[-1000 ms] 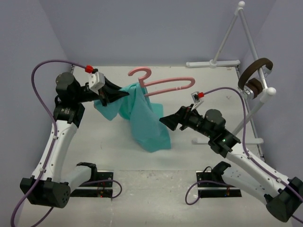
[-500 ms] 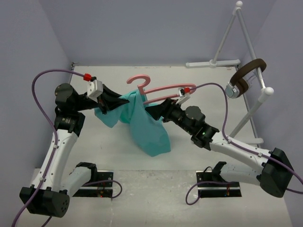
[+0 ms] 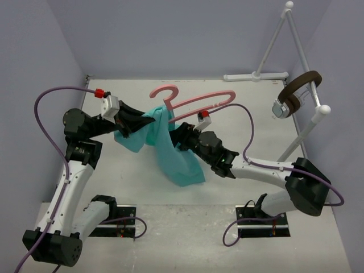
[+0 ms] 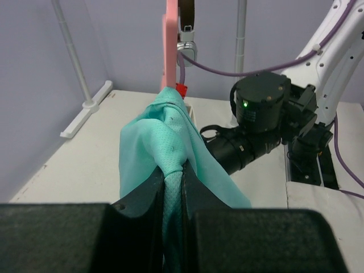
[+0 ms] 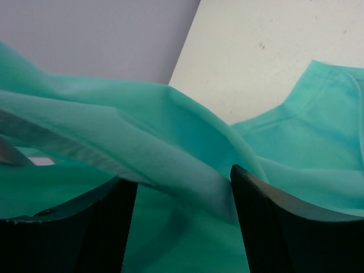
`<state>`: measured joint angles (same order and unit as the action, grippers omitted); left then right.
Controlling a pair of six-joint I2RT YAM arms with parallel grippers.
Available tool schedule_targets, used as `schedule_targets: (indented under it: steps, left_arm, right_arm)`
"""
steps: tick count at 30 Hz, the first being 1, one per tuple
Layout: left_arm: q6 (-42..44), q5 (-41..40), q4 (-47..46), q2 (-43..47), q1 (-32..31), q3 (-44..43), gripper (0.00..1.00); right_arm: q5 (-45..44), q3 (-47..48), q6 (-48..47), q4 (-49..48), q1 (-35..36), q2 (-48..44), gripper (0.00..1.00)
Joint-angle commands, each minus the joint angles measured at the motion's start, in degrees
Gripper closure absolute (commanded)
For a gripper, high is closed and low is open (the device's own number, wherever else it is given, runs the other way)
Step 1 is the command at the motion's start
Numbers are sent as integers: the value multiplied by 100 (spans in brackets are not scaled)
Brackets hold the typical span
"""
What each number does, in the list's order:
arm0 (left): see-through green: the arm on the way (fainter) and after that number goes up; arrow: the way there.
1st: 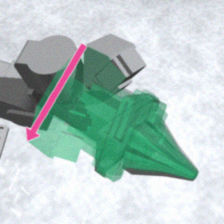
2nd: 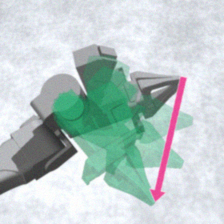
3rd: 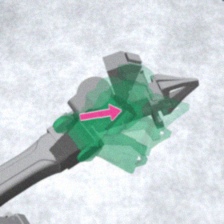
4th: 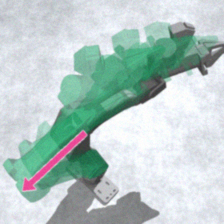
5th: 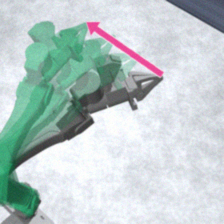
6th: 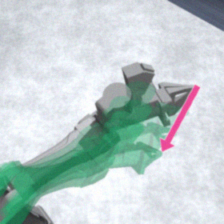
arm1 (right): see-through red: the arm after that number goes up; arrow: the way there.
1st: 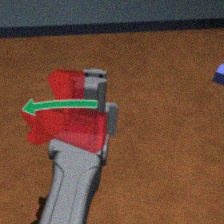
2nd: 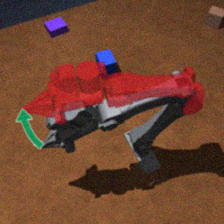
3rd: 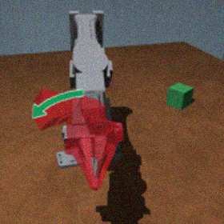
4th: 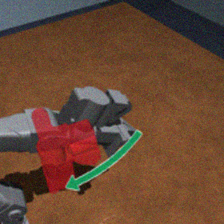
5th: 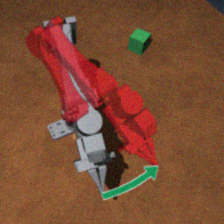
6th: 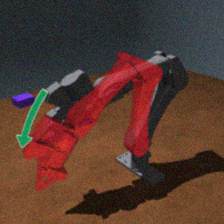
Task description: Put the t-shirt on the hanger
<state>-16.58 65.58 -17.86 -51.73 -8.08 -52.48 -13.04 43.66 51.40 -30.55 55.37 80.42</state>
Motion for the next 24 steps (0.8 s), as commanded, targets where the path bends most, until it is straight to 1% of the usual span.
schedule_targets:
  steps: [1, 4, 6, 8, 9, 10, 12, 13, 14, 16, 19, 21, 22, 23, 24]
  left_arm:
    - [124, -389, 137, 95, -54, -395, 100]
    - [36, -513, 141, -8, -54, -411, 100]
    - [27, -684, 254, -84, -45, -467, 100]
    - [57, -685, 367, -100, -45, -520, 100]
    - [82, -692, 421, -89, -45, -532, 100]
    - [94, -705, 441, -62, -45, -535, 100]
    - [203, -864, 643, 62, -45, -544, 100]
    - [421, -928, 936, 95, -45, -601, 100]
    - [471, -996, 1003, 122, -45, -614, 100]
    - [821, -1218, 1403, 219, -45, -647, 100]
    - [789, -1083, 1339, 317, -45, -514, 100]
    - [744, -853, 1091, 347, -45, -336, 100]
    - [752, -798, 1029, 356, -45, -249, 100]
    - [753, -748, 1022, 357, -45, -237, 100]
    - [828, -746, 1035, 350, -52, -182, 100]
  right_arm:
    - [-364, -405, 5, -650, 9, -105, 41]
    - [-449, -505, -58, -565, 9, -130, 60]
    - [-604, -593, -107, -336, -2, -244, 65]
    - [-842, -786, -124, -231, -104, -538, 90]
    - [-858, -896, -104, -162, -233, -635, 98]
    - [-838, -937, -95, -100, -289, -733, 100]
    - [-781, -1014, -145, 338, -626, -1034, 100]
    - [-701, -1031, -261, 498, -839, -1315, 100]
    - [-683, -1035, -288, 663, -887, -1379, 100]
    - [-68, -919, -503, 1421, -1528, -1874, 100]
    - [773, -737, -858, 2059, -2352, -2380, 100]
    - [1584, -236, -1278, 2901, -3105, -2548, 100]
    - [1842, 42, -1466, 3132, -3488, -2573, 100]
    - [2086, 81, -1492, 3328, -3541, -2597, 100]
    - [2401, 258, -1587, 3601, -3821, -2649, 100]
